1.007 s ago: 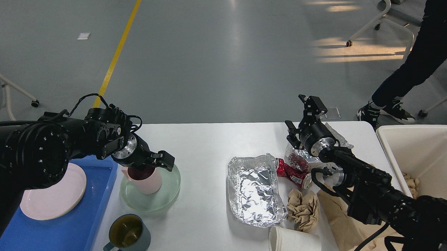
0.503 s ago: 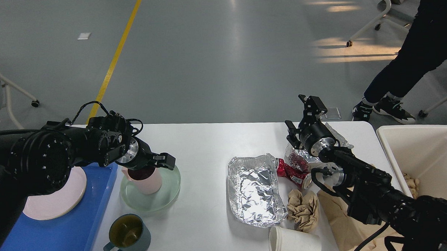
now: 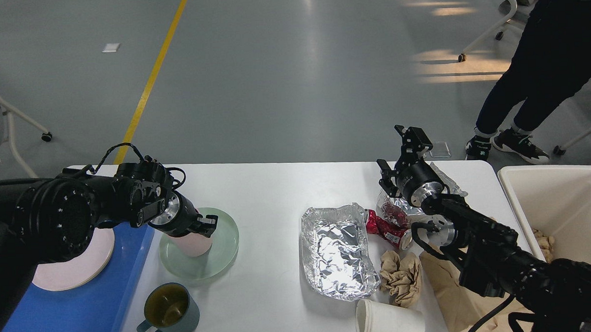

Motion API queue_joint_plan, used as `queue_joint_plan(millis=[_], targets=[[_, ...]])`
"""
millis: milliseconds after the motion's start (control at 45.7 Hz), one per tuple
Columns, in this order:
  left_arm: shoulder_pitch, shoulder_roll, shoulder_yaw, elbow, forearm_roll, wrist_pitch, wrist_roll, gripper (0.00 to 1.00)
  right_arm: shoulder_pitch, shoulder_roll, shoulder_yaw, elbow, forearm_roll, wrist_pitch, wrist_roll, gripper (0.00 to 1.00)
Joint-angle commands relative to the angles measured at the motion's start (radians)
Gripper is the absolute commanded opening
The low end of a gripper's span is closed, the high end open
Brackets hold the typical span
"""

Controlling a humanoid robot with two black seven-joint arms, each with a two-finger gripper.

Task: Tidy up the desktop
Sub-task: 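Lower the left gripper and grasp the pink mug, then carry the pink mug onto the blue tray and release it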

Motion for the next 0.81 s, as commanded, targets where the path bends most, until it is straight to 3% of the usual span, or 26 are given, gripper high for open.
queue_joint_plan(millis=[0,285,460,547,722,788], targets=[[-0.002,0.007,0.000,-0.001,-0.001,-0.046,-0.001,0.00,0.000,0.000,0.000,0.000,0.000,0.000,0.000,1.00],[-0.014,0.010,0.000,-0.001,-0.002,-0.100,-0.001,0.00,0.000,0.000,0.000,0.000,0.000,-0.001,0.000,1.00],[-0.046,0.010,-0.015,-0.004,-0.002,-0.185,-0.004,0.00,0.000,0.000,0.000,0.000,0.000,0.000,0.000,1.00],[-0.075,0.010,-0.023,-0.010,-0.002,-0.250,-0.004,0.00,0.000,0.000,0.000,0.000,0.000,0.000,-0.001,1.00],[-0.166,0.013,-0.010,-0.031,-0.001,-0.464,-0.006,0.00,0.000,0.000,0.000,0.000,0.000,0.000,0.000,1.00],[-0.224,0.022,0.000,-0.082,-0.001,-0.464,-0.007,0.00,0.000,0.000,0.000,0.000,0.000,0.000,0.000,1.00]])
